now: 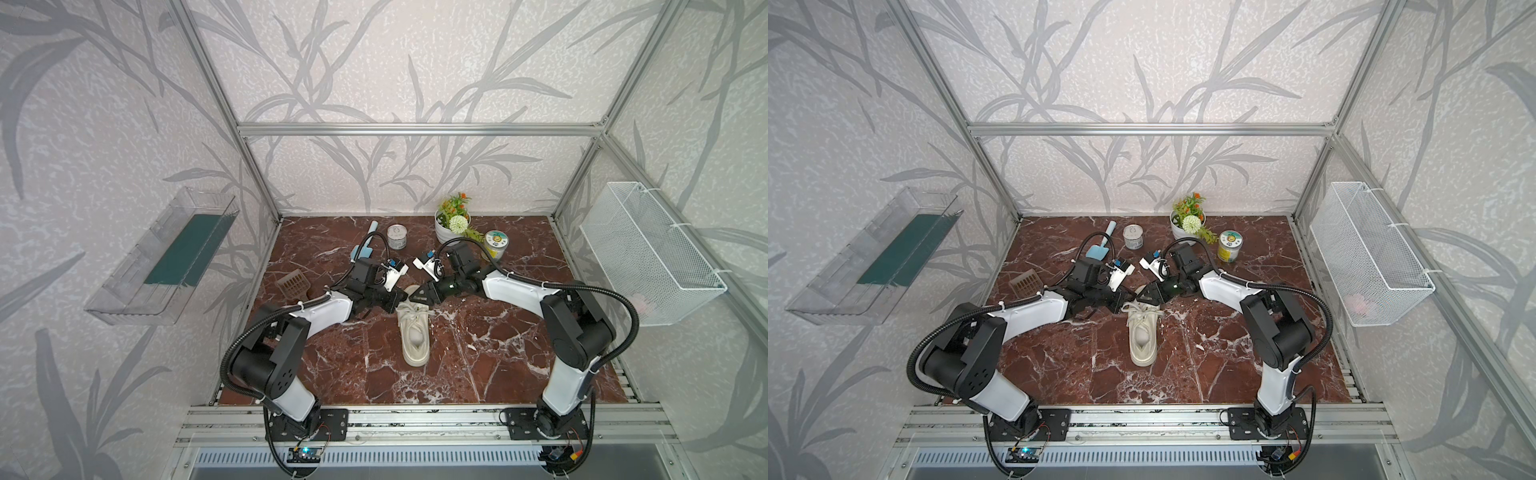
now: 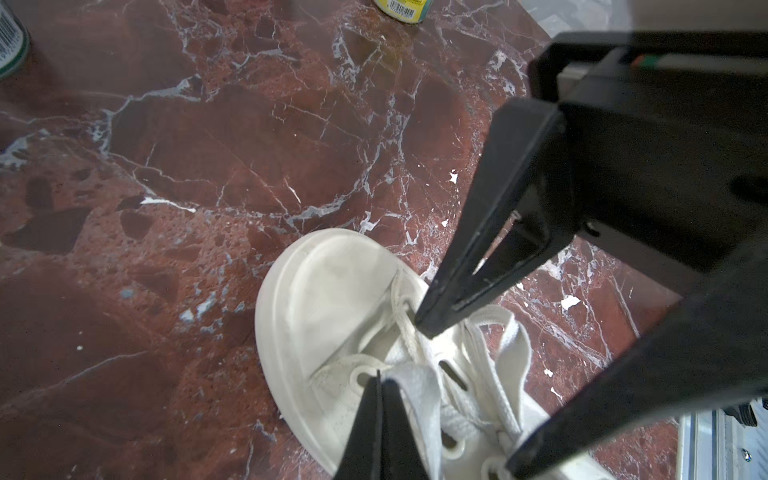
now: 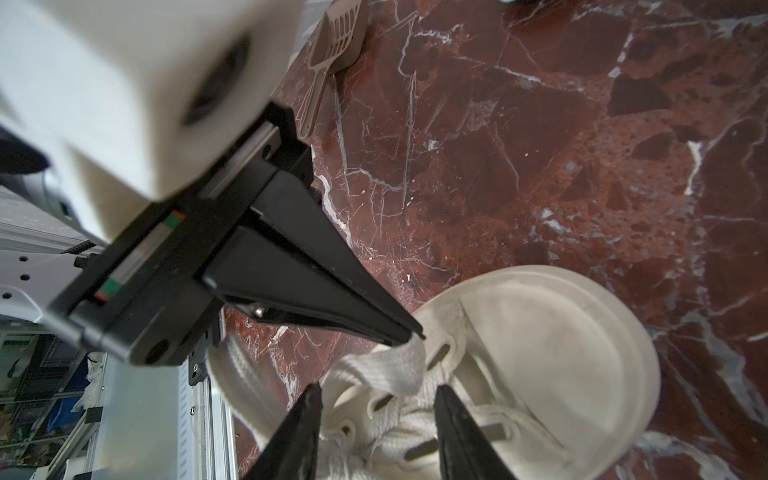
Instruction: Tie the shoes
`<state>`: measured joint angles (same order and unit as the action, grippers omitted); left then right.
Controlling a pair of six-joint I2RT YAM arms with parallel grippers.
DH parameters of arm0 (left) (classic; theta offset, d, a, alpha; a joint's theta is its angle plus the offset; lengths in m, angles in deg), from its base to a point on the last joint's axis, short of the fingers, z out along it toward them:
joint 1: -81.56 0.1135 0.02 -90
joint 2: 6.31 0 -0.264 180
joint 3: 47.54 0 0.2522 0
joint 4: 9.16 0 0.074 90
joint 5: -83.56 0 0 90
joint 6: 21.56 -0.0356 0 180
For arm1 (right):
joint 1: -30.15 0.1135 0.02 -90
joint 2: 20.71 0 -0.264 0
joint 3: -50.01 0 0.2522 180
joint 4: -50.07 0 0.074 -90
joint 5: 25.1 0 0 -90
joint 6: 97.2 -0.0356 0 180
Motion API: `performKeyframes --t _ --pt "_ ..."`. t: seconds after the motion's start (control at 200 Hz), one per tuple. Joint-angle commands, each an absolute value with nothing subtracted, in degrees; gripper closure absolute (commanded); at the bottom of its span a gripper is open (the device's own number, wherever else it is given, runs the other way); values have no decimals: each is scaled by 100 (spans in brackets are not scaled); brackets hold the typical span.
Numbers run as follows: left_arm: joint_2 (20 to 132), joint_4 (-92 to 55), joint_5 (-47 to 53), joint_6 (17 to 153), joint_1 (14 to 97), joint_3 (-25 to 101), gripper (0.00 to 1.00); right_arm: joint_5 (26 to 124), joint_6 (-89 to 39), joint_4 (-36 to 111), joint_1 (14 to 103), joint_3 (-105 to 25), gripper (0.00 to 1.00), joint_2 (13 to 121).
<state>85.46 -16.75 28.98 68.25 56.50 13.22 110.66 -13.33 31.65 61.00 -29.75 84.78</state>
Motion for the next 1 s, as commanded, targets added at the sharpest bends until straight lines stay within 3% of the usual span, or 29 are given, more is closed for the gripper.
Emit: performKeyframes --t 0.0,0.26,0.57,0.705,0.9,0.995 --pt "8322 -1408 3047 6860 5625 1272 100 11252 -1458 3379 6125 -2973 57 8636" --pt "8272 -1080 3069 7021 5623 1100 100 11355 -1460 3537 6125 -2940 68 8739" --pt "8221 -1098 3032 7046 5624 1060 100 11476 -1522 3676 6123 -2842 99 8694" --pt "8121 -1160 2859 7028 5640 1009 73 11447 -1541 3649 6125 -2789 100 8662" --pt "7694 -1149 2730 7094 5799 802 50 11387 -1546 3684 6126 -2671 100 8606" --pt "7395 -1180 2756 7178 5920 655 44 11365 -1536 3684 6123 -2648 100 8590"
